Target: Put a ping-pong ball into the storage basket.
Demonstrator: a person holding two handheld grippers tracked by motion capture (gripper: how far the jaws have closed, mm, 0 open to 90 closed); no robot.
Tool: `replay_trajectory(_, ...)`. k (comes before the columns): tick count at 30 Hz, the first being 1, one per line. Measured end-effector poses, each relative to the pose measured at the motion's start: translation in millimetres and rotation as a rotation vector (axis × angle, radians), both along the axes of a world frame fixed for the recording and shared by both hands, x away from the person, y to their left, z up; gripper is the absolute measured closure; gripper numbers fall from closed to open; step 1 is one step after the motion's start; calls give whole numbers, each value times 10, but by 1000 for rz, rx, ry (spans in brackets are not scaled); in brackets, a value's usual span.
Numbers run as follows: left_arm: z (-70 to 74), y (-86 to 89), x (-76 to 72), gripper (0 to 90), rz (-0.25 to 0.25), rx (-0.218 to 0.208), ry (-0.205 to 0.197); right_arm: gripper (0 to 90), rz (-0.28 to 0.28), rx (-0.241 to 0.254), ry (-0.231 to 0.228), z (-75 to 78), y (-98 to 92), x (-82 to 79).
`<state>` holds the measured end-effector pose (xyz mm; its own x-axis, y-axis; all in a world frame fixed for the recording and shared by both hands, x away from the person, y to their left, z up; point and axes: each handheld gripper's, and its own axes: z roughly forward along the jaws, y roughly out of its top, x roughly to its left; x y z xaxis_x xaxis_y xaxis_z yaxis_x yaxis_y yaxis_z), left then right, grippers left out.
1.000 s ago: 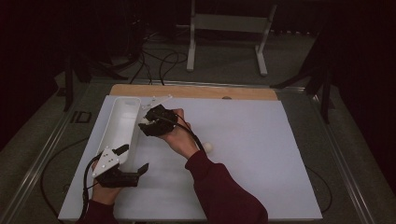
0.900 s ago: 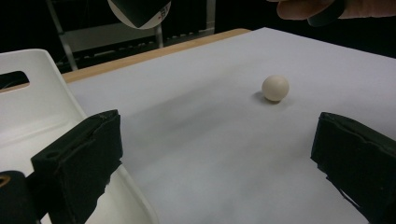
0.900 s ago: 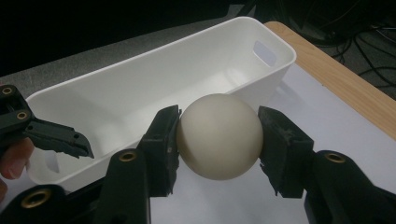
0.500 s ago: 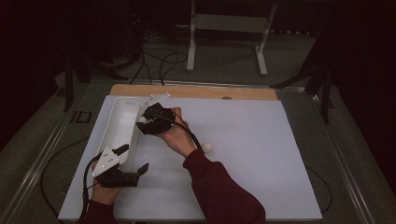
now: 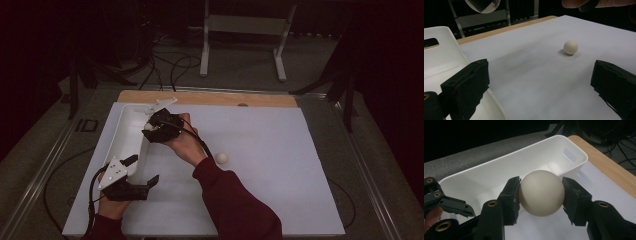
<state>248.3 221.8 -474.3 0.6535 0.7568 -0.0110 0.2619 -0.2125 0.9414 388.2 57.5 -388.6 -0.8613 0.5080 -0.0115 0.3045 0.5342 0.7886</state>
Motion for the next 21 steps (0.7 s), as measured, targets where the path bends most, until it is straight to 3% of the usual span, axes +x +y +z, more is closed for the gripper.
replay_trajectory(21, 0, 4, -1, 25, -1, -3, 0, 501, 9, 21, 8, -39, 129, 27)
